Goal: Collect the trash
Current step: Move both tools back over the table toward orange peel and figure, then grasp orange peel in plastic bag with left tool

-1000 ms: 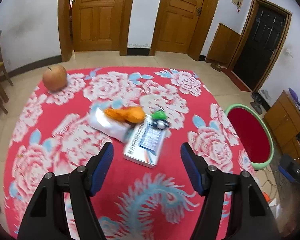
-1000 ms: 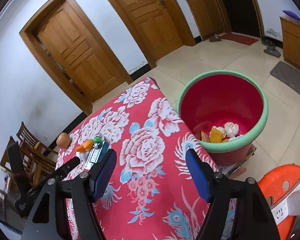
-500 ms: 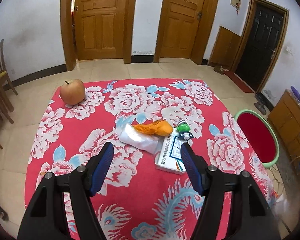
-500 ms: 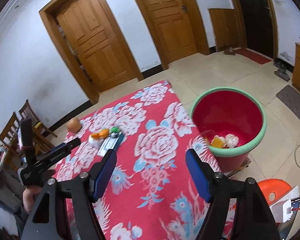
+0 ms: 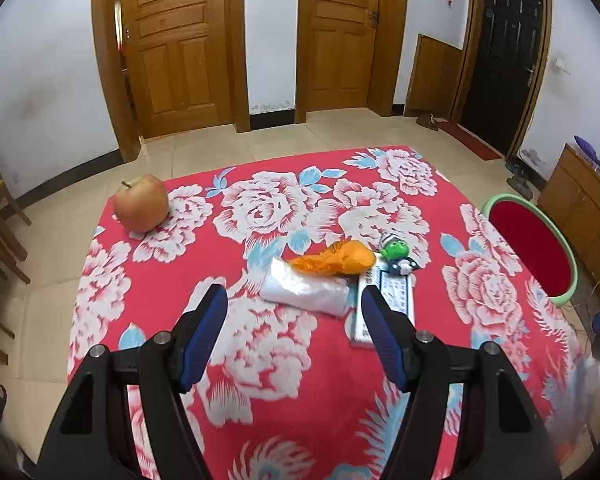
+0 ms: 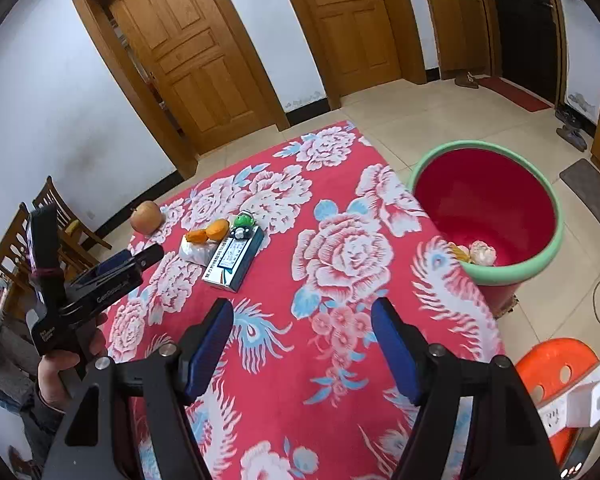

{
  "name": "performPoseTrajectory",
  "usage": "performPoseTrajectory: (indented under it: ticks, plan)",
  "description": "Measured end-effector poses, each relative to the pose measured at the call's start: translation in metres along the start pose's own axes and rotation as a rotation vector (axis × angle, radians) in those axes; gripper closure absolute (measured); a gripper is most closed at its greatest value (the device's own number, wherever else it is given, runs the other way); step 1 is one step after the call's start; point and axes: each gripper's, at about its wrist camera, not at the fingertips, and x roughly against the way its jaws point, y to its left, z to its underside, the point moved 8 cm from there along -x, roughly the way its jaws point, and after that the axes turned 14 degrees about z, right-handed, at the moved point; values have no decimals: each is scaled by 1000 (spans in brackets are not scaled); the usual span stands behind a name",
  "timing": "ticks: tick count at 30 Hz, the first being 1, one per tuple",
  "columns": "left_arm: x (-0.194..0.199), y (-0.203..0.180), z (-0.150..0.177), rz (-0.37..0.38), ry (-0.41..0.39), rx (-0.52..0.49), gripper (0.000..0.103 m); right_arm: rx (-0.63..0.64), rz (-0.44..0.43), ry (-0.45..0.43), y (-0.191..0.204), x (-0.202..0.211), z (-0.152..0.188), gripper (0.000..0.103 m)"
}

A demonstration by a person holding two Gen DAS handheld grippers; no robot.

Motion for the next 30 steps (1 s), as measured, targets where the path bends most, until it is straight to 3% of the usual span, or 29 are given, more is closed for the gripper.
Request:
performPoseTrajectory:
  ticks: [11, 17, 18, 23, 30]
  plan:
    - [-60, -16, -13, 38, 45, -75, 34, -23, 25, 41, 17, -56, -11, 29]
    - [-89, -12, -14, 53, 82, -42, 34, -36, 21, 59, 16, -74, -16, 29]
    - [-92, -12, -13, 65, 82, -37, 35, -37, 18, 60, 16, -75, -16, 29]
    - [-93, -13, -9, 125, 73, -21, 63, -39, 18, 60, 17, -82, -16, 29]
    - [-75, -14, -12, 165, 40, 31, 69, -61, 7, 62, 19, -86, -16, 31]
